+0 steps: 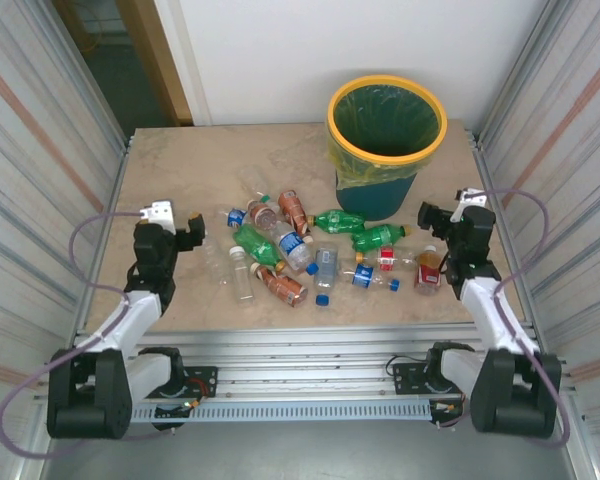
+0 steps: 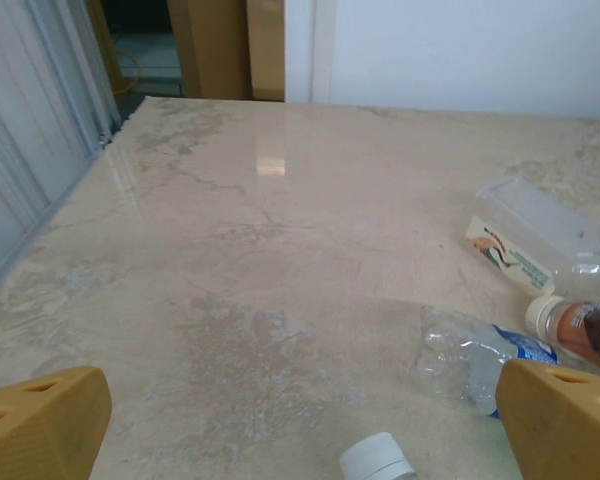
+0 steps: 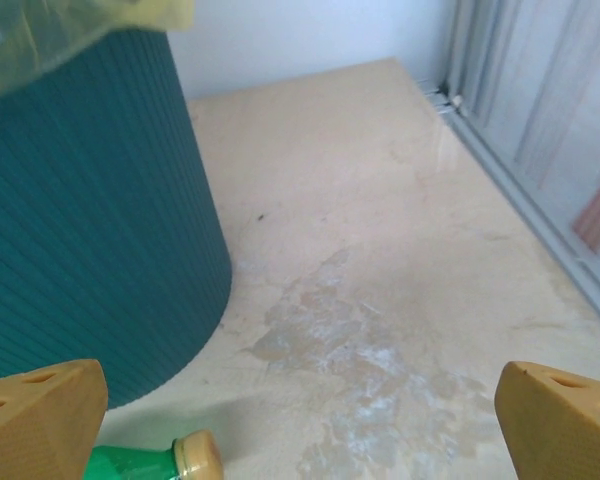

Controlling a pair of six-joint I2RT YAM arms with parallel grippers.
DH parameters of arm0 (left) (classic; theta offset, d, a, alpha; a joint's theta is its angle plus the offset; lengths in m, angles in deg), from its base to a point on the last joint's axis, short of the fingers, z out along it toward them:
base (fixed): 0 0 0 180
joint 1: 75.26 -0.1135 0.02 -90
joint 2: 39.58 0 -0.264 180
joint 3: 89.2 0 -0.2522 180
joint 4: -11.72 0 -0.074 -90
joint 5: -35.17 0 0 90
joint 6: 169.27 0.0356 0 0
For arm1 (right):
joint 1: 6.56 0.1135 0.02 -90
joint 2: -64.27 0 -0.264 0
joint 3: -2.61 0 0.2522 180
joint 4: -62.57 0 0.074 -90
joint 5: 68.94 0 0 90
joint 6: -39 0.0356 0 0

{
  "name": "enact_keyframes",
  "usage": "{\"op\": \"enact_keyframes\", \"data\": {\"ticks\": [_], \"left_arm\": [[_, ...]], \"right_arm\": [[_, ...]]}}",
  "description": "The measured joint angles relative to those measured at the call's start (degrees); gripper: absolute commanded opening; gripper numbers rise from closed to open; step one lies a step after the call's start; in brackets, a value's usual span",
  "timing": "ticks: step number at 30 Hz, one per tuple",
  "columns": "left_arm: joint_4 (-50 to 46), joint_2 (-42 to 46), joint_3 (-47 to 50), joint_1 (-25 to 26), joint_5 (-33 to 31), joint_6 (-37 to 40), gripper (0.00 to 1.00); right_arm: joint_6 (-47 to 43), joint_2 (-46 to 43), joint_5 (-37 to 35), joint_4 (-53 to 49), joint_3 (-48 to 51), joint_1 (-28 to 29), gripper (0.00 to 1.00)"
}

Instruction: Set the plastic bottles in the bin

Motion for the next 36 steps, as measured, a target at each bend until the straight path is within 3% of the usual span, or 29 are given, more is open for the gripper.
{"op": "enact_keyframes", "data": {"ticks": [6,17,26,36], "left_arm": [[-6.8,6.9,-0.4,0.0,-3.5,-4.7,0.99],[-16.7,8.4,-2.5,0.0,-5.0,-13.1,0.99],[-17.7,8.4,-2.5,0.0,-5.0,-14.9,0.99],[-18.5,8.4,-2.5,0.0,-5.0,-14.9,0.99]], "right_arm": [[8.5,-10.8,-4.2,-19.8,-4.1,0.0,0.98],[22.4,-11.6,-1.3,-49.0,-7.6,1.0,1.00],[26.1,-0.1,0.2,-54.9,-8.1,8.4,0.92],[26.4,8.5,-3.5,-55.4,-10.3,9.5,0.84]]}}
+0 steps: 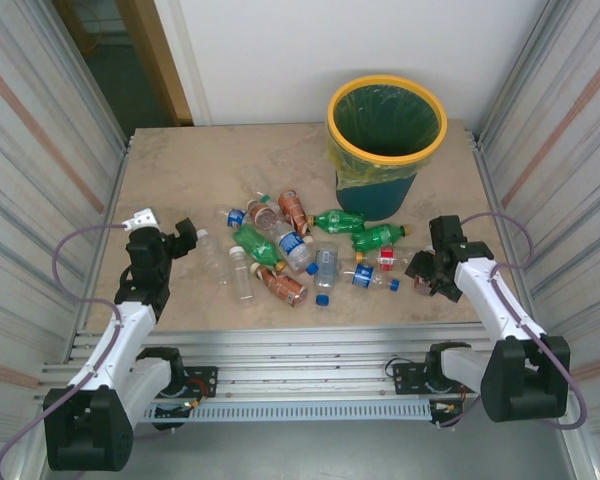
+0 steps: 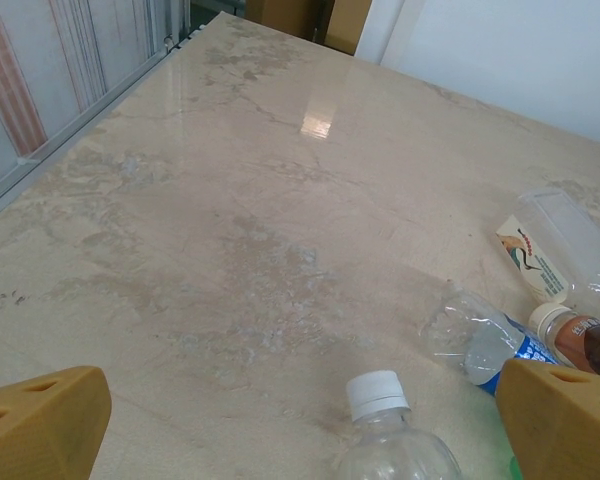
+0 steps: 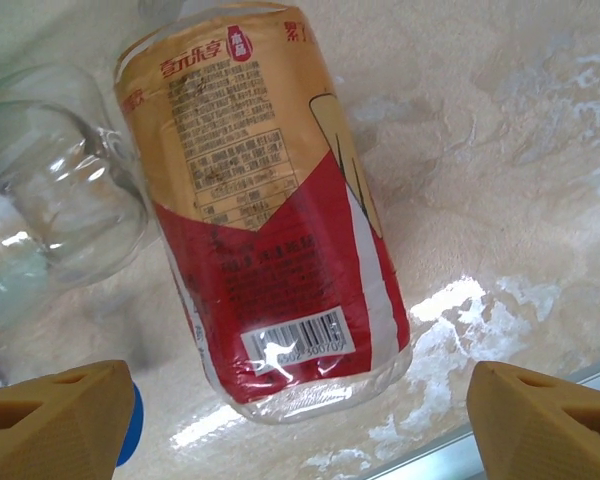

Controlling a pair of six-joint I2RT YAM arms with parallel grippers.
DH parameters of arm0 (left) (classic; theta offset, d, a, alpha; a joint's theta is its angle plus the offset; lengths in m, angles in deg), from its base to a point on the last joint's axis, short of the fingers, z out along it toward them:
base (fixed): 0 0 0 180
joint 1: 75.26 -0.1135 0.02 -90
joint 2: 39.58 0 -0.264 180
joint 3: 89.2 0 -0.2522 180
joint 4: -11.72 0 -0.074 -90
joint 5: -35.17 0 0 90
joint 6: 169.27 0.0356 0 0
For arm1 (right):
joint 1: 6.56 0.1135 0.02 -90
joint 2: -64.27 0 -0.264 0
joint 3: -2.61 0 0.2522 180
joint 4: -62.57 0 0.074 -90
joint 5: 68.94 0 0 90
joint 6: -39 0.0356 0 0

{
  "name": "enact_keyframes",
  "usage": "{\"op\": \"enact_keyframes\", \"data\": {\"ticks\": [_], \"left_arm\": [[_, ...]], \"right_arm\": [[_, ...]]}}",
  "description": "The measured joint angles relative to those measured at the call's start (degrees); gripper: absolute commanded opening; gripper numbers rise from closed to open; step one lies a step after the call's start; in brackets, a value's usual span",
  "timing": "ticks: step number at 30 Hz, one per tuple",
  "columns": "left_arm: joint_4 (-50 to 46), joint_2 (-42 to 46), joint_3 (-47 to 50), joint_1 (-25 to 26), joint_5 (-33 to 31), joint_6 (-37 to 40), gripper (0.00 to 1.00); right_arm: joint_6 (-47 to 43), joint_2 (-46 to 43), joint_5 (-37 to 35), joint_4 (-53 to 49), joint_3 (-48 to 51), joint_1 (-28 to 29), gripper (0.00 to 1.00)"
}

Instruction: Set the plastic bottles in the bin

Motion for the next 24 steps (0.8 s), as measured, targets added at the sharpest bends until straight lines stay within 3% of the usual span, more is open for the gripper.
{"op": "enact_keyframes", "data": {"ticks": [20,24], "left_arm": [[0.0,-0.2,0.0,0.0,-0.6,0.0,0.99],[0.0,-0.2,0.0,0.0,-0.7,0.0,0.99]], "right_arm": [[-2.2,14.3,2.0,8.5,-1.9,-4.4,0.77],[-3.3,16.7,2.5,9.4,-3.0,-4.6,0.69]]}}
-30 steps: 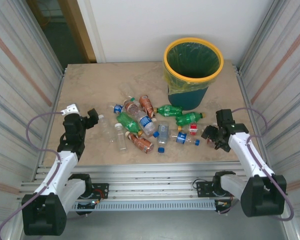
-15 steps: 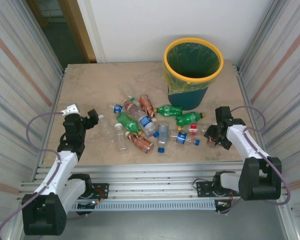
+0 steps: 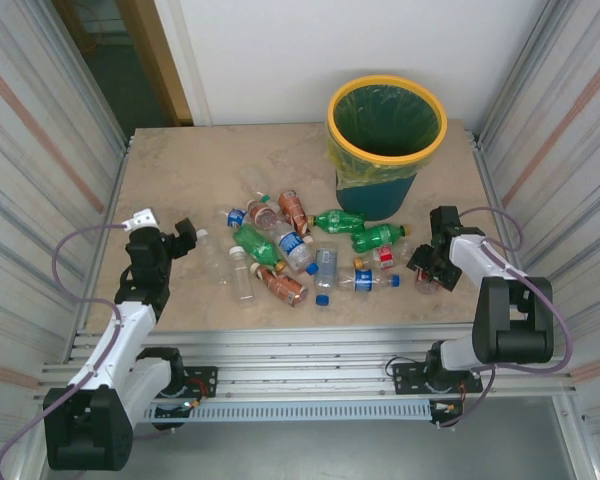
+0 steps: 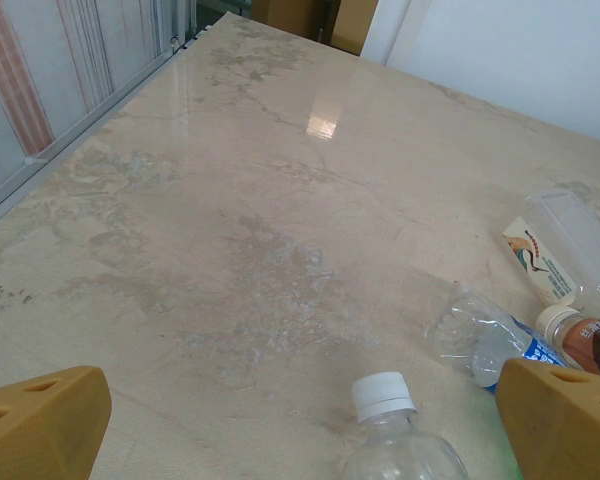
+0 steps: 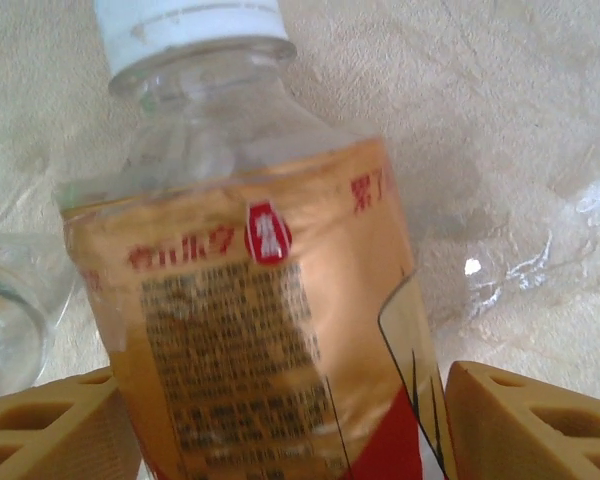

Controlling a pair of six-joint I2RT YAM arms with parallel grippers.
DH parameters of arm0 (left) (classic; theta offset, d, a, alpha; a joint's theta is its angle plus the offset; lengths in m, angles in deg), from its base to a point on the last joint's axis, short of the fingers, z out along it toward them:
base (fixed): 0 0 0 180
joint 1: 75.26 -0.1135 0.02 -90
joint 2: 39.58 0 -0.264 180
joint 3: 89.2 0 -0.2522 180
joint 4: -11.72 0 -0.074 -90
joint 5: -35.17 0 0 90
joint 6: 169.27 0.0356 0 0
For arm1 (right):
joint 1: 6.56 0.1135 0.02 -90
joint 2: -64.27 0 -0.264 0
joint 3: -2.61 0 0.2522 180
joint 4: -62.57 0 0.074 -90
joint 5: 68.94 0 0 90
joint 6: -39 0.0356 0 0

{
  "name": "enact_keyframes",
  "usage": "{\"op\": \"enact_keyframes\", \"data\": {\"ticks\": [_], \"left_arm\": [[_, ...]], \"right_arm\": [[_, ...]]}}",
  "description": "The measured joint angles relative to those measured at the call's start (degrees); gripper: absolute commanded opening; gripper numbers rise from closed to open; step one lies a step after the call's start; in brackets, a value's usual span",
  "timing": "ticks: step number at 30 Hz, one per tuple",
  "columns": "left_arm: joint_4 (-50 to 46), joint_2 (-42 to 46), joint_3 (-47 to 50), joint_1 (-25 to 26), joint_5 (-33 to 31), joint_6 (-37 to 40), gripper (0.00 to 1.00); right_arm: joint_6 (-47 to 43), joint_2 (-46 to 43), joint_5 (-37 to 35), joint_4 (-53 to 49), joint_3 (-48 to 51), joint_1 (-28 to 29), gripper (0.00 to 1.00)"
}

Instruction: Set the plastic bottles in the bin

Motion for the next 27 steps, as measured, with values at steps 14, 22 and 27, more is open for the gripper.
{"op": "enact_keyframes", "data": {"ticks": [14,22,27], "left_arm": [[-0.6,0.0,0.0,-0.1,-0.8,0.0,0.99],[-1.6,0.0,-0.3,-0.3,-1.4,0.0,0.99],[-2.4,0.0,-1.5,-0.7,-1.9,-0.2,0.99]], "right_arm": [[-0.1,-2.7,-1.7,-2.2,-1.6,0.0,0.44],[0.0,-12.5,-5.7,-8.5,-10.6,1.1,0.39],[-0.1,-15.5,-8.6,-12.9,-21.9,4.0,0.38]]}}
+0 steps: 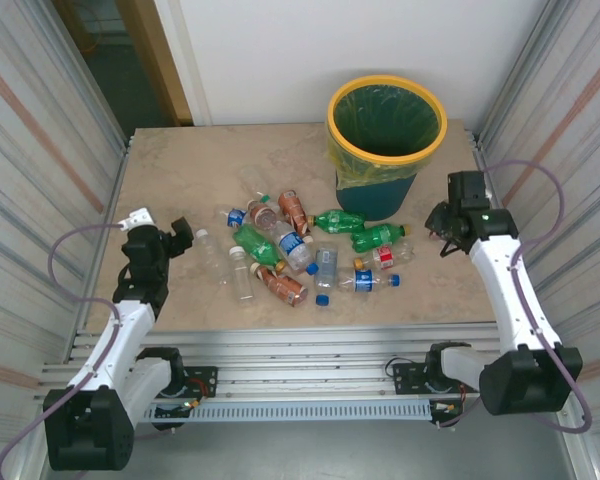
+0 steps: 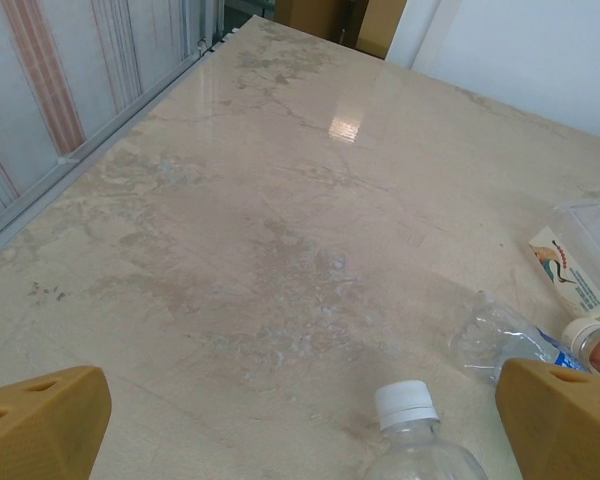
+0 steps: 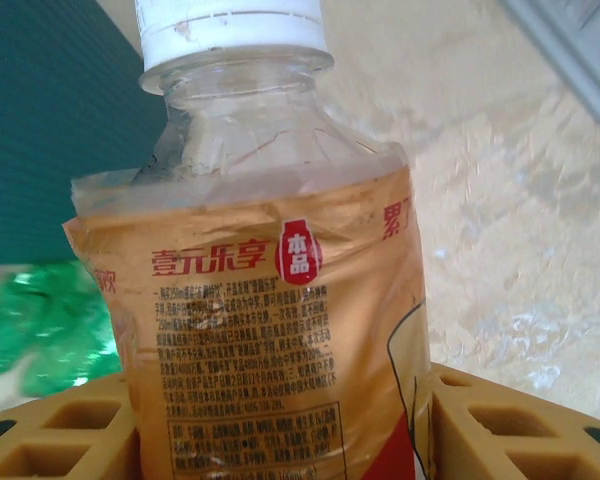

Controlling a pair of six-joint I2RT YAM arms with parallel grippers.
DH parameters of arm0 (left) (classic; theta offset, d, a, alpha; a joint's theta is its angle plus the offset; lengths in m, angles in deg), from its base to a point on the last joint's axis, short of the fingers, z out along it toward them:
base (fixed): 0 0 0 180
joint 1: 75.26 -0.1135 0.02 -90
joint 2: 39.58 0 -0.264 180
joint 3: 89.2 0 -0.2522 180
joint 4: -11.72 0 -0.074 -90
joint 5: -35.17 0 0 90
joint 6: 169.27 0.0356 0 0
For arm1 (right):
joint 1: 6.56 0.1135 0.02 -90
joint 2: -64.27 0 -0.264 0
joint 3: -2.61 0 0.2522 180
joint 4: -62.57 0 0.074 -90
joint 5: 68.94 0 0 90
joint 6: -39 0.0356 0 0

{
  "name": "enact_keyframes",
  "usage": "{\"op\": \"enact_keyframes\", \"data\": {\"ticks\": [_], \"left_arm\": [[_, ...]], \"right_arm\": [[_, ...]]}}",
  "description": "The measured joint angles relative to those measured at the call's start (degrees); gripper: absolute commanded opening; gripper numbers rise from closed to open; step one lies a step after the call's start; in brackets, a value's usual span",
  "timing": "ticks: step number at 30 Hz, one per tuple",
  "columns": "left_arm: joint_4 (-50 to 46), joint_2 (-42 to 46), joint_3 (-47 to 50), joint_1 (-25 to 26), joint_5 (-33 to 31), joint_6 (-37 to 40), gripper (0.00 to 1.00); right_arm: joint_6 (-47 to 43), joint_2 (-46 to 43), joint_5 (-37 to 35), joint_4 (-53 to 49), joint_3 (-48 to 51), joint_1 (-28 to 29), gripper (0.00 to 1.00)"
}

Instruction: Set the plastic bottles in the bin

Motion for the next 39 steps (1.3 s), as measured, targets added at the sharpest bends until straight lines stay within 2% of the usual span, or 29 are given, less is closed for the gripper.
{"op": "enact_keyframes", "data": {"ticks": [7,13,28,31,39], "left_arm": [[-0.1,0.0,-0.4,0.0,-0.2,-1.6,0.99],[-0.3,-0.3,-2.3,0.0,-1.9,-2.4,0.99],[-2.5,0.2,-4.5,0.0,-3.4,-4.1,0.99],[-3.3,0.2,-5.9,-0.2,-3.1,-4.3,0.99],[-6.1,1.6,-8.7,-0.4,0.5,-5.8,0.99]], "right_arm": [[-1.9,0.3,-0.9,-4.2,-17.4,0.9,0.39],[-4.3,4.8,1.7,-5.4,-31.5,1.4,0.38],[-8.8,32.3,8.3,-11.1,-66.3,7.2,0.38],[-9.1,35.6,9.0,-11.2,-69.9,8.5,0.38],[-9.9,41.2,12.2,-9.2,-71.0,10.2,0.38]]}}
